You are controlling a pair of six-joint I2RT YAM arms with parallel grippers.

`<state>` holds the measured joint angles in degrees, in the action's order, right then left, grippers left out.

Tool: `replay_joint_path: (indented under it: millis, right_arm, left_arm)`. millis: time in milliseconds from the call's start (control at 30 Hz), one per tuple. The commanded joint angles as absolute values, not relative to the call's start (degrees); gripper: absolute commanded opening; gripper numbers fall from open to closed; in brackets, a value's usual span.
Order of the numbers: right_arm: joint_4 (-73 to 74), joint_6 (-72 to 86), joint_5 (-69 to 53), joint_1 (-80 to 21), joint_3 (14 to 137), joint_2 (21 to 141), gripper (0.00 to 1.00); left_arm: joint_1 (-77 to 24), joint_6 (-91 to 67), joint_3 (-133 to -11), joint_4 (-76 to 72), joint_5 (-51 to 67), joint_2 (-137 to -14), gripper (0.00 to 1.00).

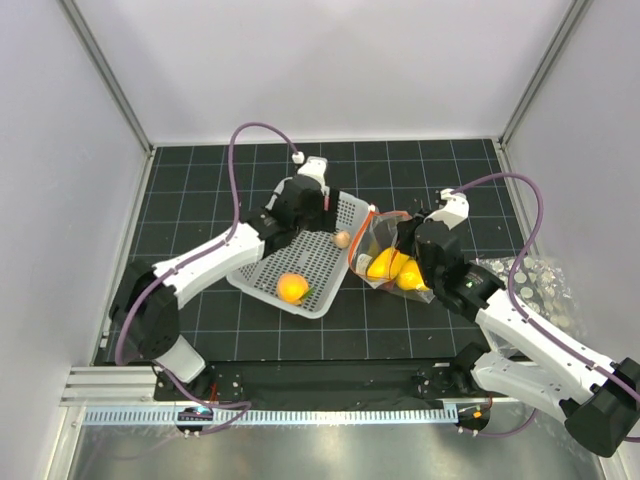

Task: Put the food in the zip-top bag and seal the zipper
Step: Pick up the fake fruit from the bin, then place the fake fruit in the zipper food storage bag.

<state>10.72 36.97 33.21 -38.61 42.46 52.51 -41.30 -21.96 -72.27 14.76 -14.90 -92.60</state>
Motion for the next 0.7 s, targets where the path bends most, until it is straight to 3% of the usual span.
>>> replay_joint_path:
  millis: [0, 233, 367, 667]
  right_arm:
    - [7.8, 36.5, 33.2, -38.5, 42.5, 52.5, 0.05]
    - [7.8, 36.5, 32.6, -38.6, 42.6, 52.4, 0.04]
    - [6.6, 36.8, 31.7, -38.5, 41.8, 50.7, 0.04]
    - [1.0, 39.3, 27.2, -38.5, 37.5, 46.5, 0.04]
  left_arm:
    - [-47.3, -19.5, -69.7, 9.4, -16.3, -87.4, 0.53]
    - [-52.7, -18.8, -64.2, 0.2, -10.1, -81.7, 0.53]
    - [-54.6, -18.4, -65.7, 0.3, -6.0, -84.4, 0.54]
    - [-59.3, -13.4, -73.4, 3.2, -9.8, -94.0, 0.58]
